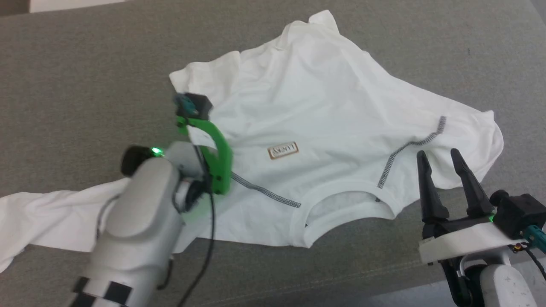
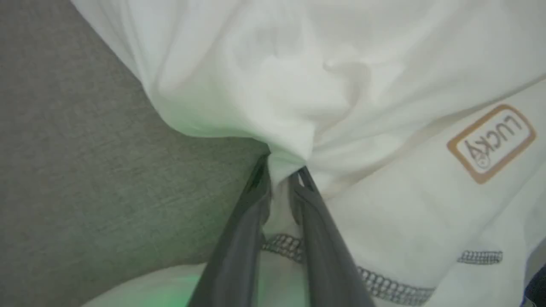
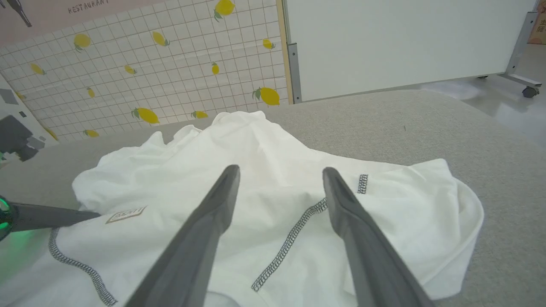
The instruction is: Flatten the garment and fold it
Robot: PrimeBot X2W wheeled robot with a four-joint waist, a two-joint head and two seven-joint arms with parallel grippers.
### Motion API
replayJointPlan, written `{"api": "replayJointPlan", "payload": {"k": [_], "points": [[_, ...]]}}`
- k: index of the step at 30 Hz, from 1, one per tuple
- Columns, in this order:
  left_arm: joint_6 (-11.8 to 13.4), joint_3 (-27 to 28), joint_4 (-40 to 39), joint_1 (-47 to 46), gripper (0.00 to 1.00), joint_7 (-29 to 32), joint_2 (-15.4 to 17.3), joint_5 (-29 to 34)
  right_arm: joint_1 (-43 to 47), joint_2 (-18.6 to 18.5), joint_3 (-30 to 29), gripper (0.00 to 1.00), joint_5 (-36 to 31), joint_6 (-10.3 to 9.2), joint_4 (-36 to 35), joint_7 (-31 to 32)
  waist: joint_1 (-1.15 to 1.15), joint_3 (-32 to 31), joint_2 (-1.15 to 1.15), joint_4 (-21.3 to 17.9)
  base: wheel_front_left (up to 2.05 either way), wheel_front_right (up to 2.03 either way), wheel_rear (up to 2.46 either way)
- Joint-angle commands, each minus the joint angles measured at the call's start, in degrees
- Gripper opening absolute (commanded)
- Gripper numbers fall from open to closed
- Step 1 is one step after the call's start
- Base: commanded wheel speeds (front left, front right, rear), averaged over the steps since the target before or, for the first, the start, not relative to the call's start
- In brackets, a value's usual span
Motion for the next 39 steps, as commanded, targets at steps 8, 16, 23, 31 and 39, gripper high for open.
{"api": "replayJointPlan", "payload": {"k": [8,16,23,31,39], "points": [[-3.6,2.5,-4.0,-8.1,0.0,-2.9,14.0,4.4,-4.1,0.0,2.7,1.0,1.9,-0.09,0.9,-2.3,0.0,5.4,0.0,-3.6,0.0,0.0,0.0],[-3.2,3.9,-2.5,-13.8,0.0,-9.1,20.8,8.4,-7.5,0.0,5.5,1.0,3.1,-0.09,2.9,-3.7,0.0,8.4,0.0,-4.6,0.0,0.0,0.0],[-0.3,7.8,0.4,-10.1,1.0,-15.0,17.4,3.7,-8.2,0.0,5.2,1.0,2.2,-0.09,3.9,-4.0,0.0,7.2,0.0,-2.6,0.0,0.0,0.0],[2.6,12.2,-7.9,3.2,1.0,-30.0,10.4,-1.9,-5.4,0.0,1.5,1.0,-0.6,-0.09,2.2,-1.6,0.0,1.1,0.0,2.3,0.0,0.0,0.0],[7.3,13.4,-21.3,21.6,1.0,-40.6,4.3,-3.4,-1.1,0.0,-1.0,1.0,-2.0,-0.09,-1.4,2.0,0.0,-5.3,0.0,6.1,0.0,0.0,0.0]]}}
